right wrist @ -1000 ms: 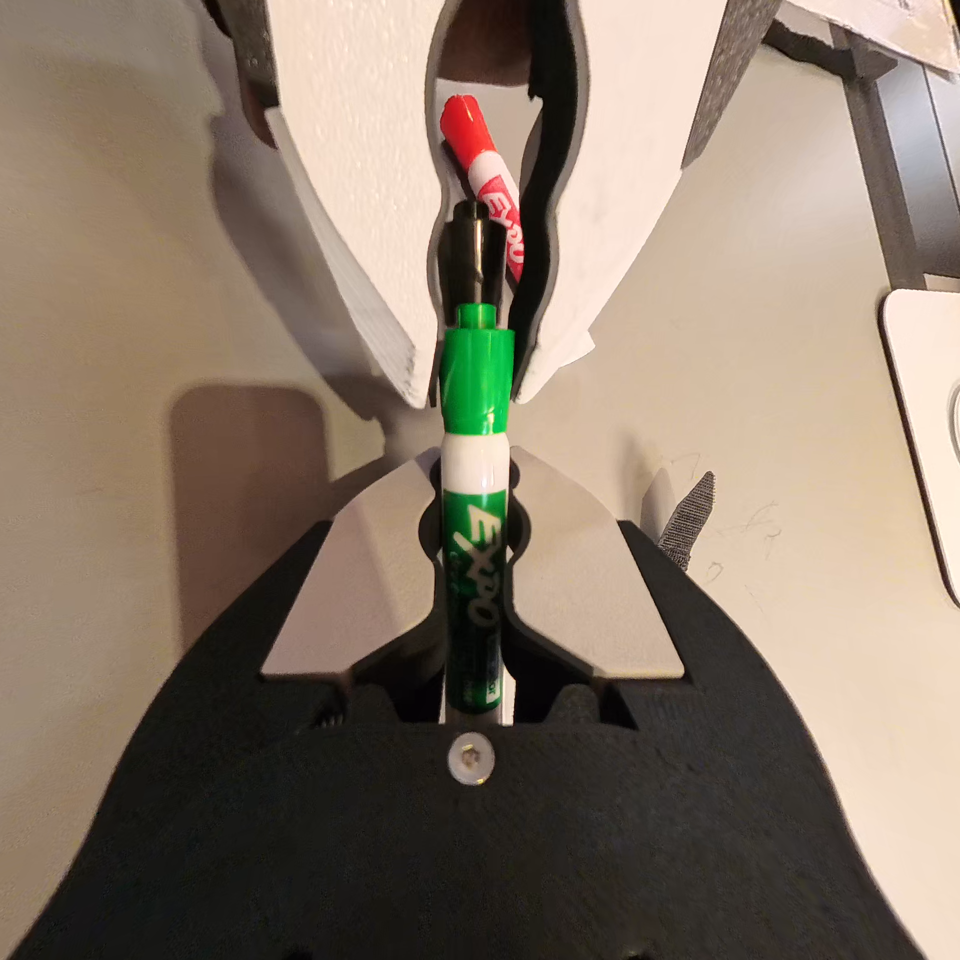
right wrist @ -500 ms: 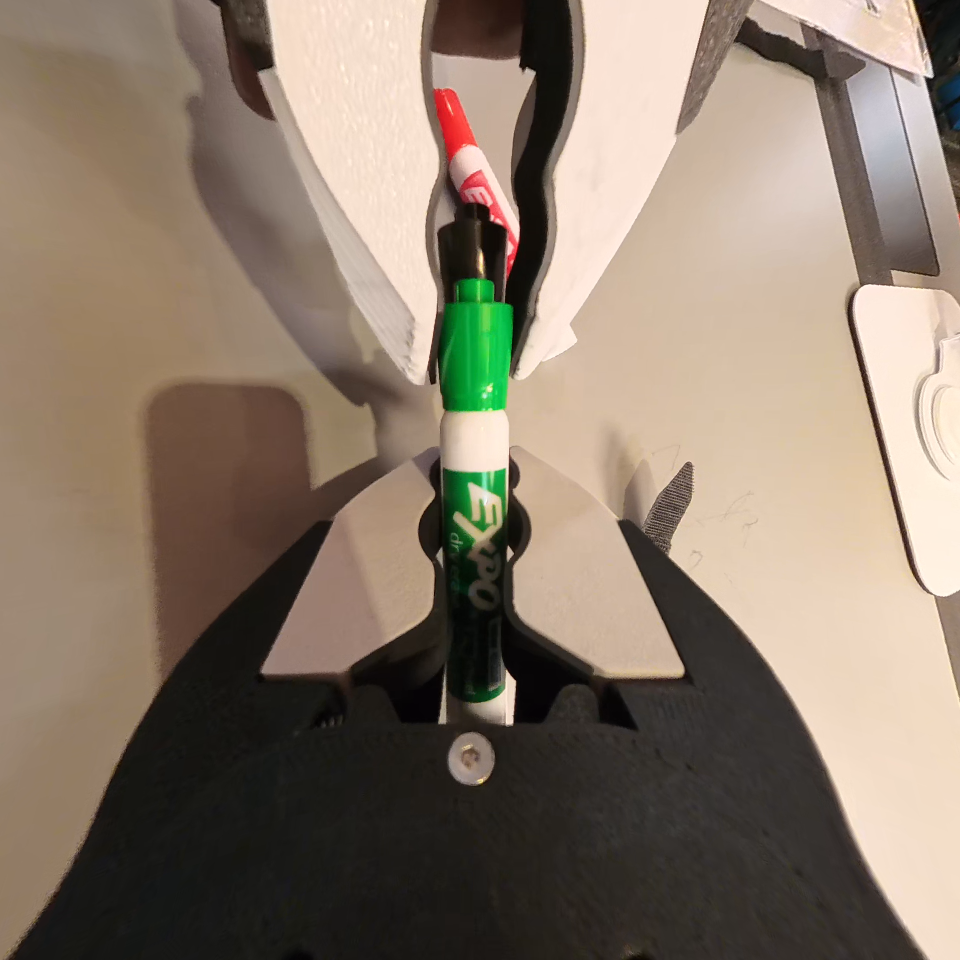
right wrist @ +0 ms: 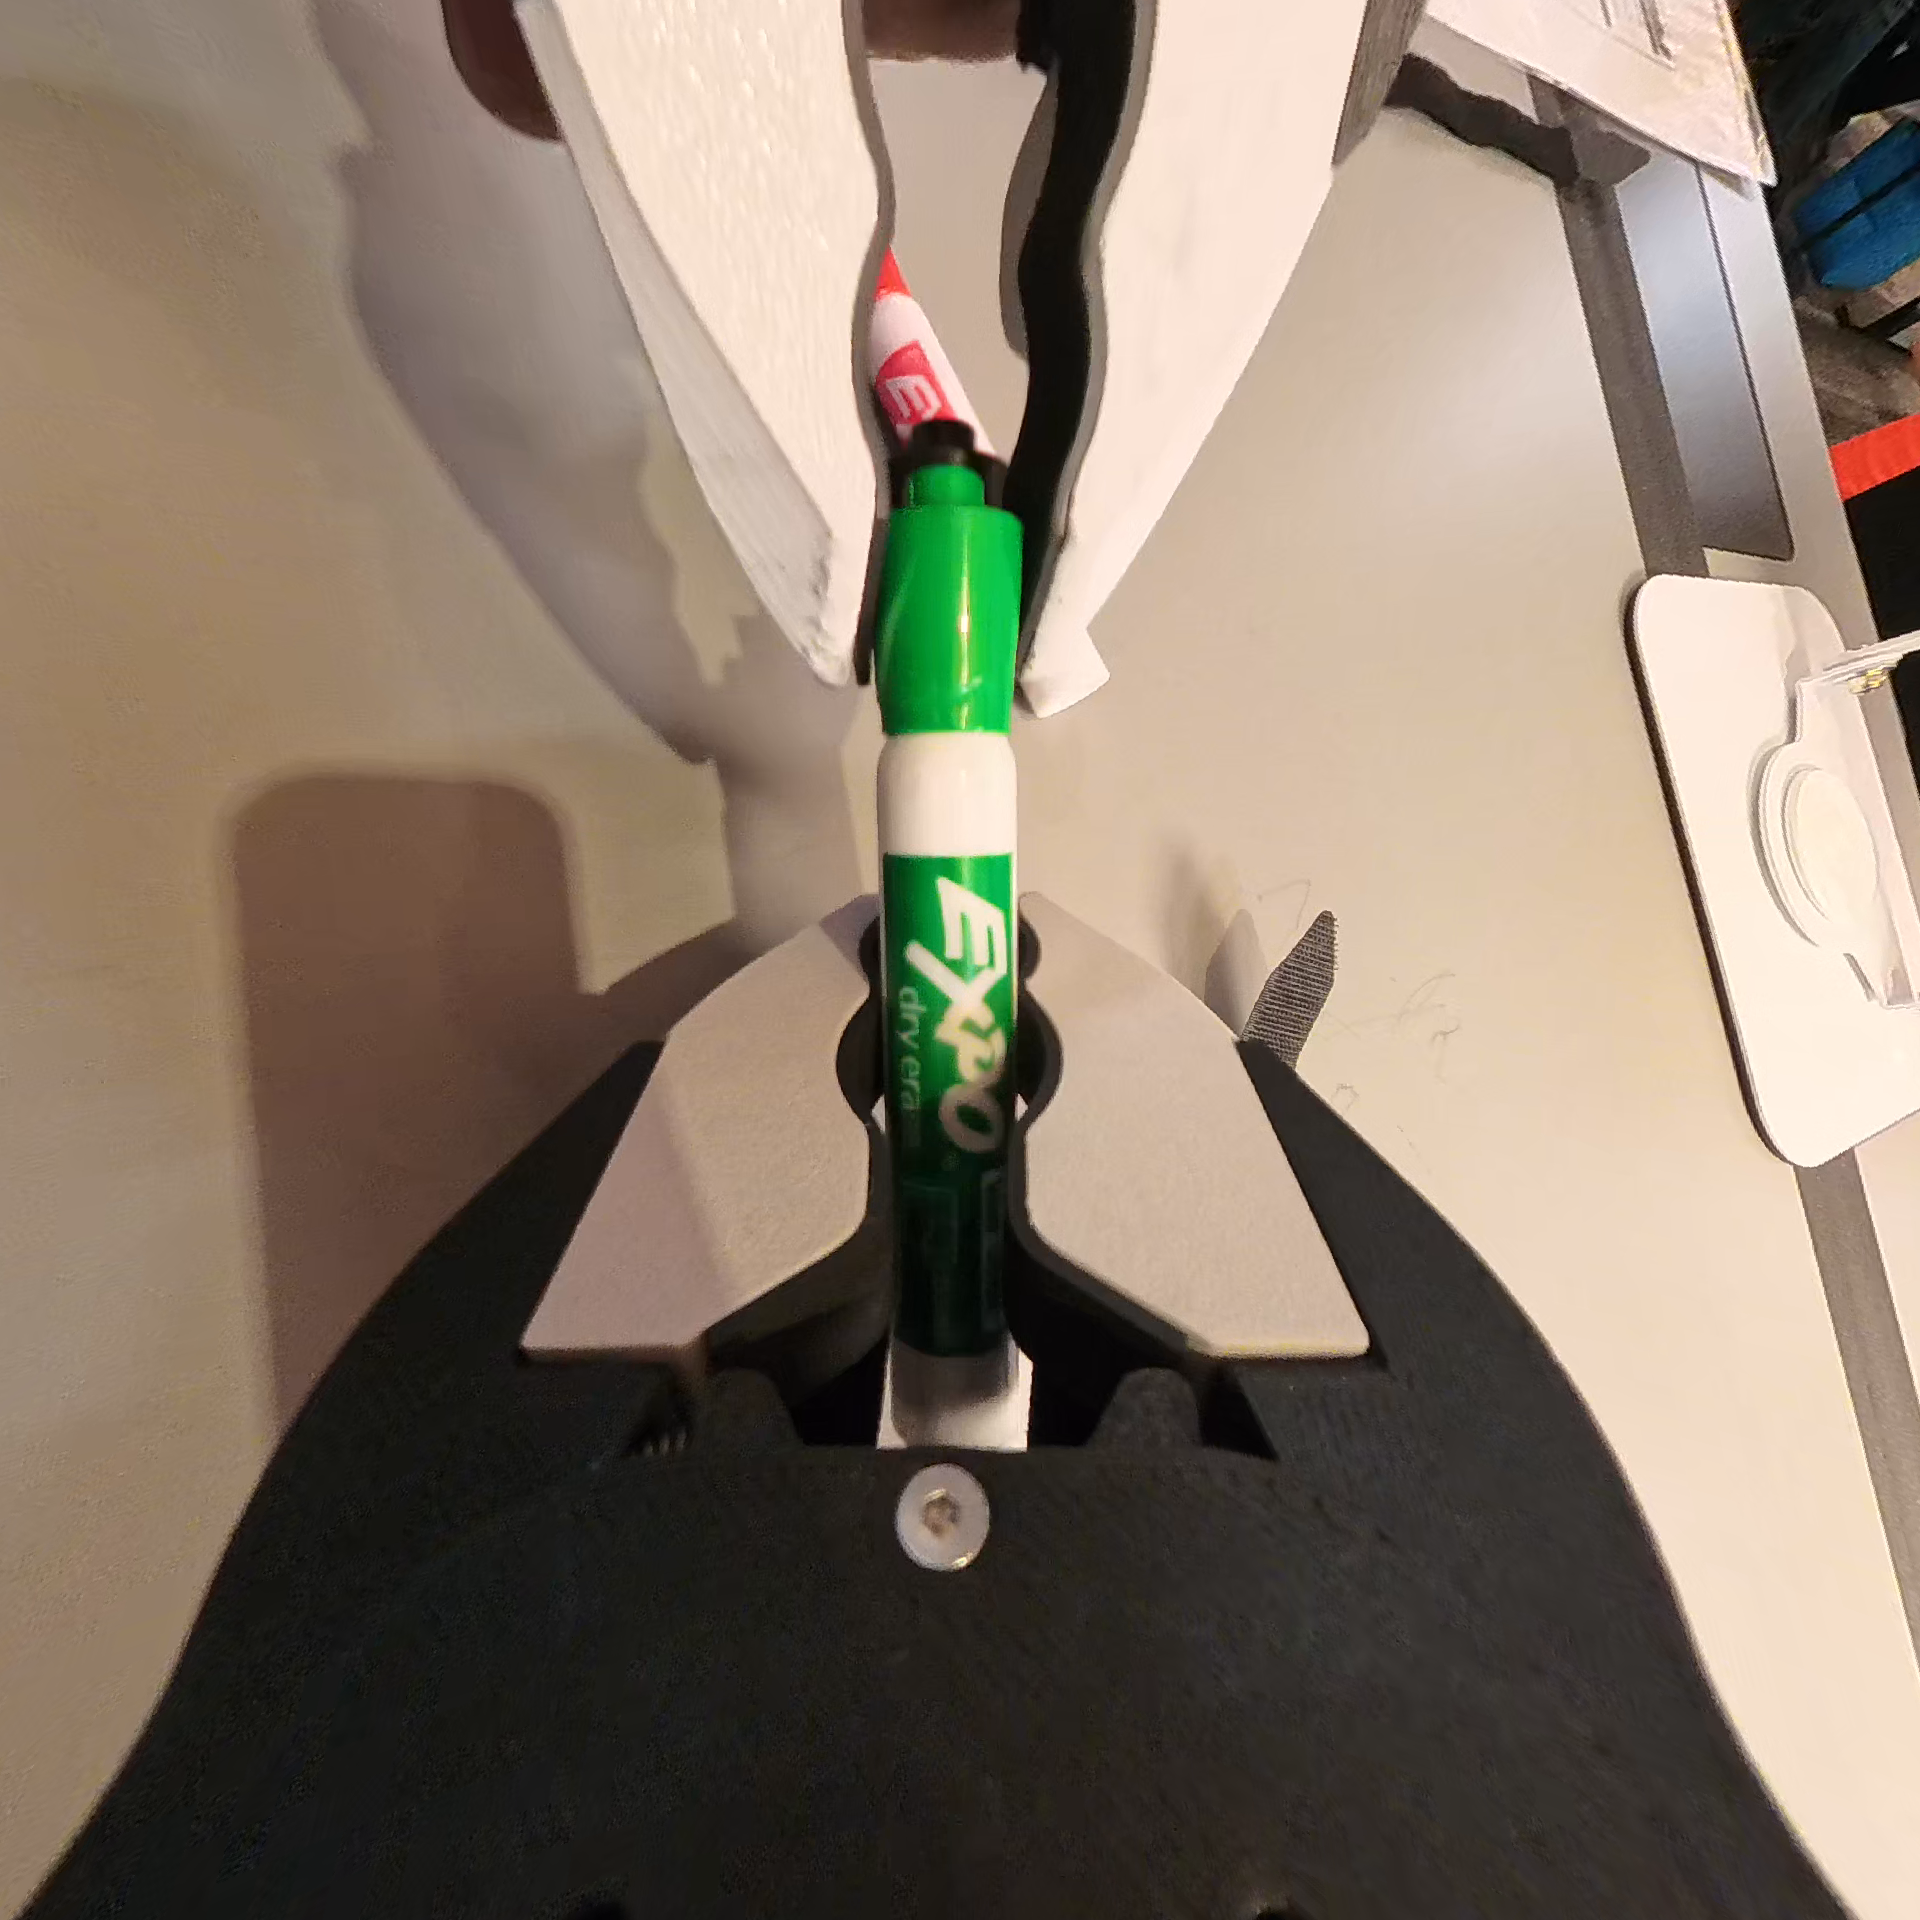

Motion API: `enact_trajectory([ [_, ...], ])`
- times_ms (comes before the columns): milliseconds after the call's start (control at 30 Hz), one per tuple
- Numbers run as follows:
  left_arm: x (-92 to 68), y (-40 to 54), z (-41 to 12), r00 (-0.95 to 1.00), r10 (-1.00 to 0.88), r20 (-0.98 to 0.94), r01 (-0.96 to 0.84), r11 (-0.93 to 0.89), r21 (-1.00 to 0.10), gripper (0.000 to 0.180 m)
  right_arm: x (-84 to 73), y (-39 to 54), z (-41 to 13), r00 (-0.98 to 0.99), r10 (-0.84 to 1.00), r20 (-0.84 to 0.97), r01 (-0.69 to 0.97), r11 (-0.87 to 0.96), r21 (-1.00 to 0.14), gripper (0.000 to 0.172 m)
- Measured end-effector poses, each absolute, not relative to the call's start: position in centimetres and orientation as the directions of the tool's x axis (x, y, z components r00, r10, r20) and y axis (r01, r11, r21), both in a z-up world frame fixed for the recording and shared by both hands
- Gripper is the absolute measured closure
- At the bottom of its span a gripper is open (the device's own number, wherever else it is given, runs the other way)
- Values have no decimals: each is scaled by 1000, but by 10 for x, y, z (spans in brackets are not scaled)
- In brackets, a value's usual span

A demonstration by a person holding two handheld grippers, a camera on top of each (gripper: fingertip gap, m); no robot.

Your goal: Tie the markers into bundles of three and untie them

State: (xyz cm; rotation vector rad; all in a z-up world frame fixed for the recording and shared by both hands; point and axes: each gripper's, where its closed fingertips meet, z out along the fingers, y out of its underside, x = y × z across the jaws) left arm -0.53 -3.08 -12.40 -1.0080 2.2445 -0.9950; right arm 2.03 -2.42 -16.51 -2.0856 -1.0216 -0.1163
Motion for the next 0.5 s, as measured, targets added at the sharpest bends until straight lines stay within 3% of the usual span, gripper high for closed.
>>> enact_trajectory([
  [500,-10,-21,-126,-598,-791,-130,-444,462,-768,160,24,-24,-165,672,624,399,701,-362,-615,153],
])
